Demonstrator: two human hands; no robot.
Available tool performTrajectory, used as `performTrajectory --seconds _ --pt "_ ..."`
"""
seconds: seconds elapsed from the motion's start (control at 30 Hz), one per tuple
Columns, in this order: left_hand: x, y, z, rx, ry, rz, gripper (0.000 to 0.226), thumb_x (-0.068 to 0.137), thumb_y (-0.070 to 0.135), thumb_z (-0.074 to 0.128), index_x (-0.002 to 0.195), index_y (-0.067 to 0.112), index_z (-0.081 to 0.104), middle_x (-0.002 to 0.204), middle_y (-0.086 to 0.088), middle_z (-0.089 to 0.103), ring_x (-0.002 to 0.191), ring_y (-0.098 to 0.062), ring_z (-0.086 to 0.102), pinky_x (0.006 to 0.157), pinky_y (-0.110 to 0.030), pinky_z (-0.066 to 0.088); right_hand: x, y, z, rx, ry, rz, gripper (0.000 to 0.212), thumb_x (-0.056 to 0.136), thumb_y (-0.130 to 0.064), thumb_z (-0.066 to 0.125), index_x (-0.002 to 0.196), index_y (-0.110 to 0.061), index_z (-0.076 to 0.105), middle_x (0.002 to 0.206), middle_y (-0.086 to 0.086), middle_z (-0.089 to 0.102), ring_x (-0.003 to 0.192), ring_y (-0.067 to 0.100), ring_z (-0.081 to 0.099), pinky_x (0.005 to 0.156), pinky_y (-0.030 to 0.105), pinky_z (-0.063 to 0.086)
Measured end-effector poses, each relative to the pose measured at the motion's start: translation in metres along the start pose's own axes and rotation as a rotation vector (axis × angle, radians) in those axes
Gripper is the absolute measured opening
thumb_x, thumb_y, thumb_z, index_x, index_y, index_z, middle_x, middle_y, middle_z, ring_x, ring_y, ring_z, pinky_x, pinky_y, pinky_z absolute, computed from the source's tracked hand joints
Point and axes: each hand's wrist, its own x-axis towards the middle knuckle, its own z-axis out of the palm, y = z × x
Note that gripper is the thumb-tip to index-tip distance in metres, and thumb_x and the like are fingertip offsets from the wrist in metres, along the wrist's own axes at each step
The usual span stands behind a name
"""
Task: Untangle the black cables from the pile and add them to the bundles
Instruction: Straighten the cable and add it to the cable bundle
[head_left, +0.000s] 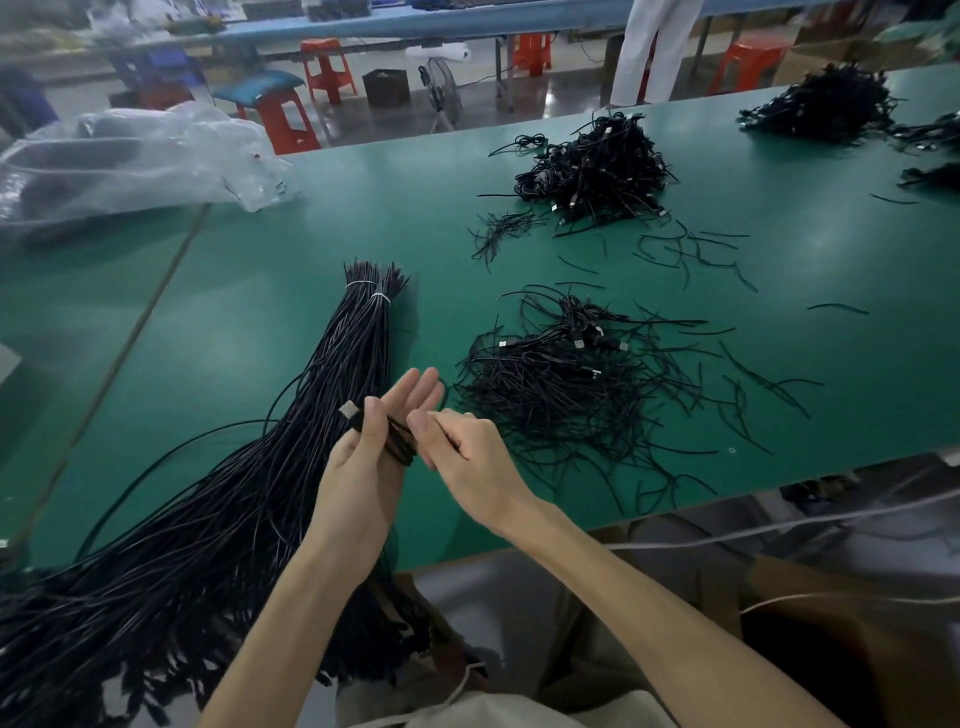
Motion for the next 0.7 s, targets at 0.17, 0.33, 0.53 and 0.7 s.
performTrajectory --seconds 0.17,0.33,0.53,0.7 --pt "0.009 0.010 0.000 -0.175 0.036 0.034 0.051 0.109 0.040 0.032 0.142 0.007 0.052 0.141 -0.004 0.064 0.130 -0.019 0.060 0.102 -0.025 0.050 -0.005 0.012 0.000 -0.006 -0.005 0.020 0.058 0.108 -0.038 0.046 0.064 -0.001 0.048 0.059 0.015 0.051 0.055 0.023 0.042 0.063 0.023 0.031" --pt "0.009 0.008 -0.001 -0.335 0.097 -0.076 0.034 0.109 0.039 0.044 0.097 0.020 0.069 0.082 0.007 0.055 0.072 -0.011 0.056 0.084 -0.027 0.055 -0.005 0.014 -0.010 -0.089 -0.036 0.025 0.045 0.105 -0.048 0.051 0.082 -0.011 0.062 0.065 -0.005 0.057 0.059 0.011 0.048 0.065 0.023 0.035" --pt "0.008 0.003 0.009 -0.375 0.120 -0.131 0.036 0.110 0.038 0.040 0.080 0.021 0.051 0.072 0.006 0.041 0.061 -0.010 0.043 0.089 -0.030 0.044 -0.005 0.008 -0.017 -0.066 -0.178 0.152 0.050 0.098 -0.053 0.061 0.137 -0.023 0.052 0.088 -0.017 0.062 0.080 0.005 0.063 0.078 0.031 0.054" --pt "0.006 -0.002 0.014 -0.313 0.138 -0.172 0.039 0.104 0.041 0.049 0.071 0.021 0.059 0.094 -0.001 0.065 0.093 -0.016 0.063 0.095 -0.035 0.048 -0.005 0.004 -0.024 -0.042 -0.179 0.201 0.032 0.096 -0.034 0.072 0.122 -0.017 0.066 0.108 -0.004 0.071 0.102 0.011 0.066 0.098 0.038 0.052"
